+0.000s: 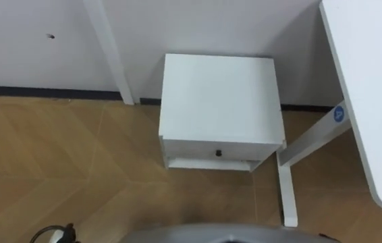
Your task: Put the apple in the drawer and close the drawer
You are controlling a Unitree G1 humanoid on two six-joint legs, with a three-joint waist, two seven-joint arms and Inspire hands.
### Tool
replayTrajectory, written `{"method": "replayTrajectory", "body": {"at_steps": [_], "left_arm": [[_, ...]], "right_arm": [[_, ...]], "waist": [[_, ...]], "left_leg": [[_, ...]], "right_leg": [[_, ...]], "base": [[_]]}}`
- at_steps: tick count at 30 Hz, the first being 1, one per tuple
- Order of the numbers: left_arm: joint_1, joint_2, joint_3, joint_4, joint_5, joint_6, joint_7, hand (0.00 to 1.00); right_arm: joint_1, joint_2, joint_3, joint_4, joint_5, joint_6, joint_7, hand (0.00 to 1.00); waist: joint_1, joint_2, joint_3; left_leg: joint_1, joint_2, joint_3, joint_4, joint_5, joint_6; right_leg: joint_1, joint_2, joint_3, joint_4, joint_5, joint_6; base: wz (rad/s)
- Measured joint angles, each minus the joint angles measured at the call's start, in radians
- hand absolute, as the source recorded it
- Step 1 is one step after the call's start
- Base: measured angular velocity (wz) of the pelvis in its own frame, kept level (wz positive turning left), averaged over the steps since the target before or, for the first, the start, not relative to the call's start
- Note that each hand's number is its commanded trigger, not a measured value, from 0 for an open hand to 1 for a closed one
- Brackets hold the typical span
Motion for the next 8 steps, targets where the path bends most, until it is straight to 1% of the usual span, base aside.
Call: {"method": "replayTrajectory", "body": {"at_steps": [4,8], "left_arm": [[0.004,-0.004,0.000,0.000,-0.001,0.000,0.000,0.00],[0.009,-0.006,0.001,0.000,-0.001,0.000,-0.009,0.00]], "right_arm": [[0.002,0.002,-0.005,0.001,0.003,0.004,0.016,0.00],[0.001,0.005,-0.007,0.001,0.002,0.022,0.020,0.00]], "waist": [[0.000,0.003,-0.0008],[0.000,0.002,-0.0004]], "left_leg": [[0.004,0.001,0.001,-0.002,0.000,0.000],[0.015,0.001,0.002,-0.008,0.000,0.000]], "right_leg": [[0.002,0.002,0.002,0.000,0.000,0.000],[0.009,0.002,0.002,0.001,0.000,0.000]], "base": [[0.00],[0.00]]}}
